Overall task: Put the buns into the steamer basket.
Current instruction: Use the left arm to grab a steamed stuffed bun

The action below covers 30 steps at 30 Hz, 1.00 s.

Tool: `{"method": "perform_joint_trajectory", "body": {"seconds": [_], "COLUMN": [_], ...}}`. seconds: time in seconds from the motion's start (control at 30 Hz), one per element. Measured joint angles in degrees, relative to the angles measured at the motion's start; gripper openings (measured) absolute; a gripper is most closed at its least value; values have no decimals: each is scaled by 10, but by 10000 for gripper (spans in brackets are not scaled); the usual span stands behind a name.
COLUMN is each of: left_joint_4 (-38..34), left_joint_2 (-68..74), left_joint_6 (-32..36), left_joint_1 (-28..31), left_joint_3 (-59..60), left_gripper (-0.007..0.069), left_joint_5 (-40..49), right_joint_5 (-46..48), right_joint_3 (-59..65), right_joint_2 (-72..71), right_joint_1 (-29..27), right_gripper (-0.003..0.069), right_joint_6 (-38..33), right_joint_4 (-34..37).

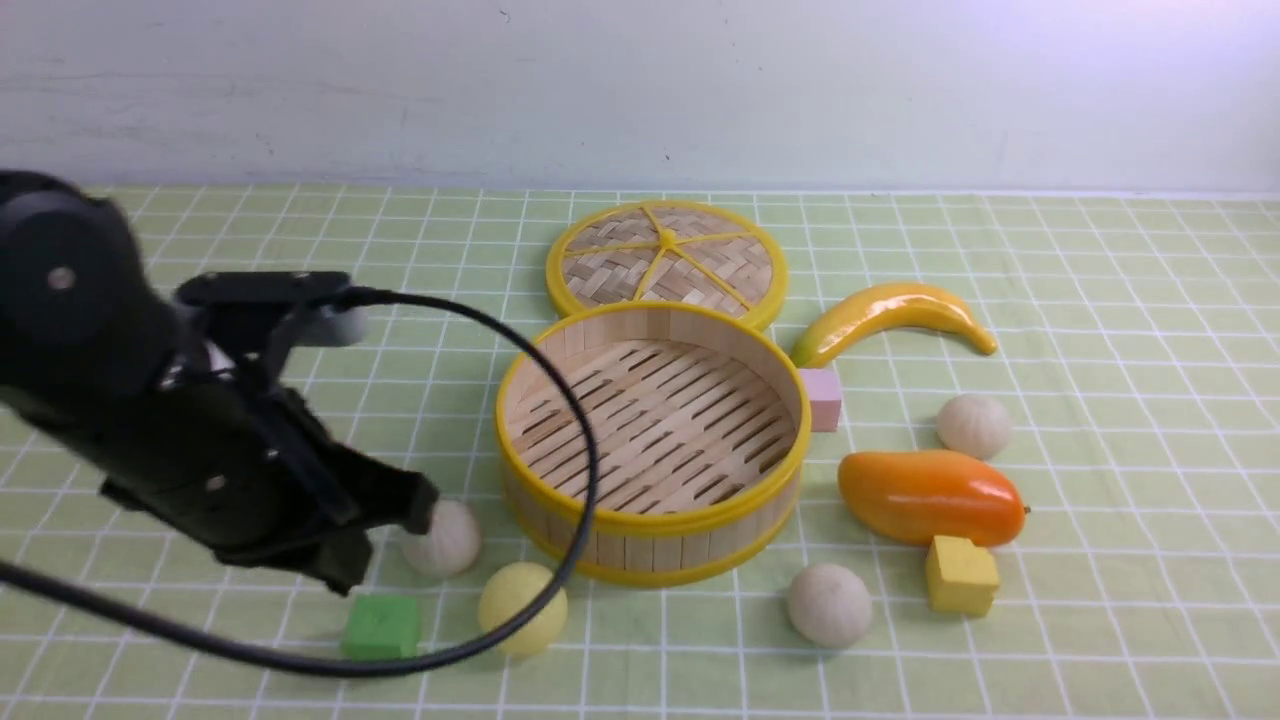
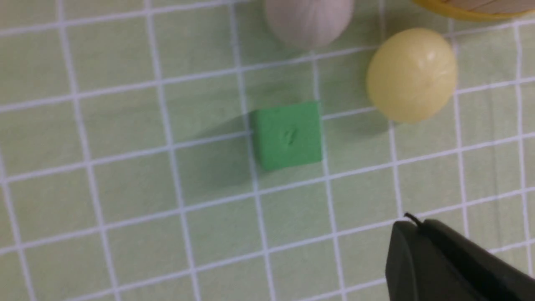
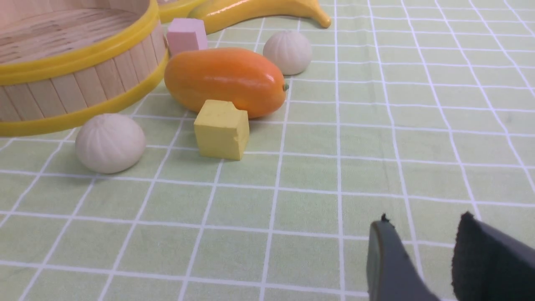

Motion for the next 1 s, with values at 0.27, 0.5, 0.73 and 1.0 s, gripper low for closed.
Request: {"method": "perform_joint_trajectory", "body": {"seconds": [0.27,0.5,0.73,1.0], "left_joint_4": [30,69,98,103], "left_joint_2": [134,212,250,273], "left_joint_6": [-5,-9,-11,-12], "left_joint_1": [-8,-8,-8,-8], "left_joint_3": [-76,-125,-131,-132], "left_gripper": [11,190,255,211], "left_joint_5": [-24,-36,-70,-98], "right_joint_5": [0,0,0,0], "right_joint_3": [0,0,0,0], "right_joint_2": [0,0,0,0], "right_joint_1": [0,0,0,0], "right_gripper": [239,239,239,239], "right_joint_6": [0,0,0,0], "right_joint_4": [0,0,0,0]}}
